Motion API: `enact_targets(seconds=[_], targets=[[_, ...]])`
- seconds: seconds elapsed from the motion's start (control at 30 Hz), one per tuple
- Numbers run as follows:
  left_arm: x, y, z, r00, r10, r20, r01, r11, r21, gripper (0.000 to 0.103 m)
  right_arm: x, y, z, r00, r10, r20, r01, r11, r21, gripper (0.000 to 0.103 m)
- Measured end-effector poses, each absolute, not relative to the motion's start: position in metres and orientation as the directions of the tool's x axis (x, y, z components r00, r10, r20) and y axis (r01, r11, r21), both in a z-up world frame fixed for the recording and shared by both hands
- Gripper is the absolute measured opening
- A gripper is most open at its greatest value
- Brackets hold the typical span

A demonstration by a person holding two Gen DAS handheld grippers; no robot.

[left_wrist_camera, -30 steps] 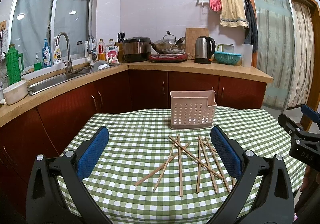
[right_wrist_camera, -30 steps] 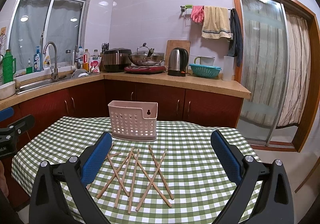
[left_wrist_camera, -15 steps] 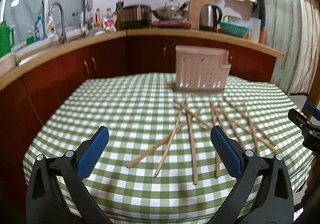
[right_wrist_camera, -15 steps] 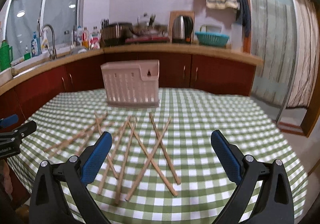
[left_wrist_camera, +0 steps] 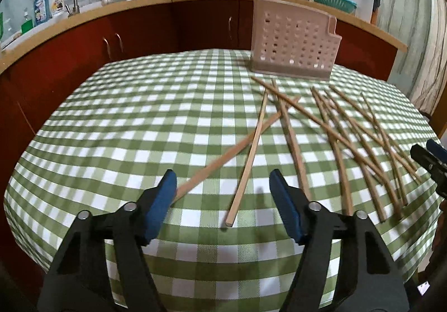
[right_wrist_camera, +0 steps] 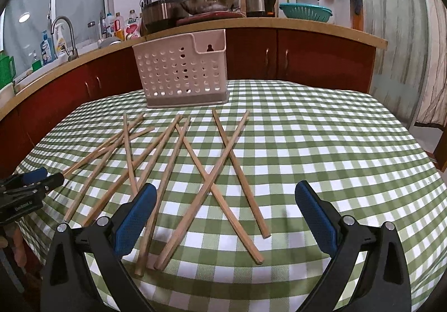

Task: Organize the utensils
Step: 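Lower the left gripper onto a wooden chopstick and close on it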

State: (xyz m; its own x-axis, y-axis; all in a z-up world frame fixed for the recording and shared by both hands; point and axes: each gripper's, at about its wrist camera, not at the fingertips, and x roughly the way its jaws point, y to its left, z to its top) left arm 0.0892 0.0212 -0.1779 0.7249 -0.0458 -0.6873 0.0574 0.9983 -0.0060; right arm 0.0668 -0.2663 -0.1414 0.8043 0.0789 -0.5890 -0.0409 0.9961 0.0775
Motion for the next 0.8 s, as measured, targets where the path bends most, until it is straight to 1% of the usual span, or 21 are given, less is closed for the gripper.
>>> enact_targets(seconds=[0.03,0.1,0.17,0.2,0.33,0.4,0.47,0.5,0.63,0.67,0.8], targets=[[0.089,0.021,-0.179,0.723,-0.05,-0.69,0.062,0.998,-0.007,0.062,0.068,-0.267,-0.142,0.802,0.081,-0.591,-0.041,0.996,0.08,0.096],[0.09,0.021,-0.18,0.721,-0.074,-0.689,0.08,0.997,-0.024,0.054,0.07,-0.267,-0.144,0.799,0.085,-0.596,-0.043,0.995,0.085,0.096],[0.092,0.019,-0.18,0.722,-0.083,-0.687,0.094,0.995,-0.021,0.051,0.071,-0.267,-0.145,0.795,0.09,-0.6,-0.046,0.995,0.089,0.096],[0.092,0.018,-0.18,0.722,-0.086,-0.687,0.1,0.995,-0.019,0.046,0.072,-0.267,-0.146,0.793,0.092,-0.602,-0.048,0.995,0.089,0.096],[0.092,0.014,-0.182,0.716,-0.117,-0.688,0.13,0.991,-0.034,0.039,0.075,-0.264,-0.147,0.79,0.095,-0.606,-0.054,0.995,0.086,0.096],[0.093,0.014,-0.183,0.713,-0.126,-0.689,0.136,0.99,-0.041,0.032,0.076,-0.264,-0.146,0.79,0.097,-0.605,-0.055,0.995,0.087,0.096],[0.094,0.012,-0.184,0.713,-0.127,-0.69,0.142,0.989,-0.035,0.028,0.076,-0.264,-0.146,0.79,0.097,-0.605,-0.055,0.995,0.087,0.096],[0.094,0.012,-0.184,0.712,-0.128,-0.69,0.147,0.989,-0.033,0.023,0.076,-0.265,-0.146,0.79,0.097,-0.605,-0.055,0.995,0.088,0.096],[0.094,0.012,-0.184,0.714,-0.133,-0.687,0.147,0.988,-0.038,0.019,0.077,-0.265,-0.145,0.791,0.099,-0.603,-0.057,0.994,0.09,0.096],[0.094,0.012,-0.183,0.717,-0.133,-0.684,0.147,0.988,-0.037,0.017,0.077,-0.265,-0.145,0.792,0.099,-0.602,-0.056,0.994,0.09,0.096],[0.093,0.012,-0.182,0.724,-0.131,-0.677,0.151,0.988,-0.03,0.014,0.077,-0.264,-0.146,0.79,0.101,-0.604,-0.057,0.994,0.093,0.096]])
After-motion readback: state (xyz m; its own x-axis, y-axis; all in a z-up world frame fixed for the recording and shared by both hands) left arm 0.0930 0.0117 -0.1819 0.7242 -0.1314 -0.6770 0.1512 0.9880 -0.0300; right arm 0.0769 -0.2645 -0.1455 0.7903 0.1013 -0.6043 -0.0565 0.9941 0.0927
